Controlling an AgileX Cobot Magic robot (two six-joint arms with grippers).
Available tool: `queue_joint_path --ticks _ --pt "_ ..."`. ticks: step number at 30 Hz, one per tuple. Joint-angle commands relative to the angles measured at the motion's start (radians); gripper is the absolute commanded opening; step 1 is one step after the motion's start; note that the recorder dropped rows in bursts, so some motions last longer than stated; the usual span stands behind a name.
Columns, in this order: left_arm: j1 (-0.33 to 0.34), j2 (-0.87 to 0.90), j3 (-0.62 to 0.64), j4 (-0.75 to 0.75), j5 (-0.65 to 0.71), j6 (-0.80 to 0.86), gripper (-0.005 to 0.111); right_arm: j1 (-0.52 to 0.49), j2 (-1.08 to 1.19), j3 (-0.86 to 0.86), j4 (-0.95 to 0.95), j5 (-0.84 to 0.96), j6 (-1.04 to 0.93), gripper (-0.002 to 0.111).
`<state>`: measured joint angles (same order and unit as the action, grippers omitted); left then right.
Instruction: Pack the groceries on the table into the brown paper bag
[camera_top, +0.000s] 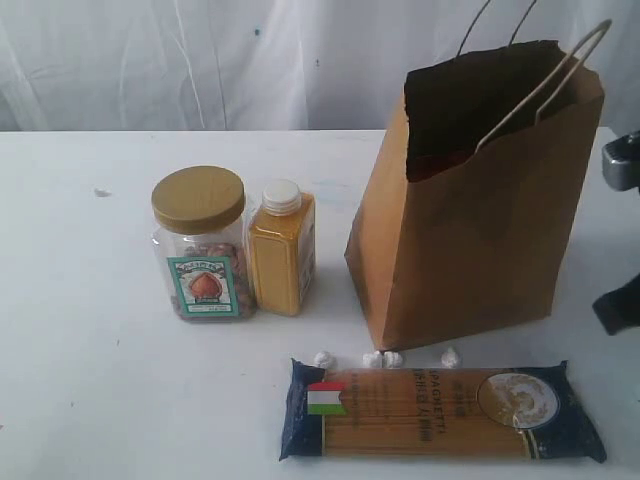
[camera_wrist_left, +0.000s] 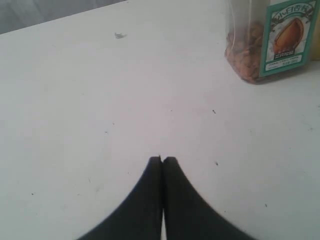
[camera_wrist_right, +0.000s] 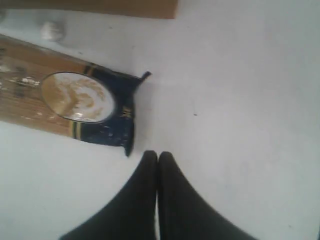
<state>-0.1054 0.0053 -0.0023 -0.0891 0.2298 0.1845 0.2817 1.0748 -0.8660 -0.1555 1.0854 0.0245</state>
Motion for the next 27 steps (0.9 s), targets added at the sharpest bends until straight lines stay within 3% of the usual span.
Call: queue_joint_path --ticks 1,6,13,16,22,25,27 --pt "0.002 -0.005 0.002 -0.015 0.002 0.0 0.0 -0.004 -0.015 0.067 0.231 -0.063 -0.195 0.0" --pt "0.002 -0.005 0.002 -0.015 0.002 0.0 0.0 -0.004 -0.027 0.17 0.413 -0.177 -0.286 0.0" --pt "0.002 -0.005 0.002 -0.015 0.002 0.0 0.0 -0.004 -0.243 0.505 0.415 -0.827 -0.074 0.0" --pt "0.002 -0.005 0.002 -0.015 0.002 0.0 0.0 -0.004 -0.44 0.626 0.415 -0.997 -0.063 0.0" --pt "0.002 -0.005 0.002 -0.015 0.002 0.0 0.0 -0.004 -0.838 0.692 0.319 -0.96 -0.145 0.0" --pt "0.002 -0.005 0.002 -0.011 0.002 0.0 0.0 -0.004 -1.009 0.692 0.04 -0.872 -0.347 0.0" --pt "0.002 -0.005 0.002 -0.011 0.002 0.0 0.0 -0.004 -1.075 0.692 -0.14 -0.779 -0.362 0.0"
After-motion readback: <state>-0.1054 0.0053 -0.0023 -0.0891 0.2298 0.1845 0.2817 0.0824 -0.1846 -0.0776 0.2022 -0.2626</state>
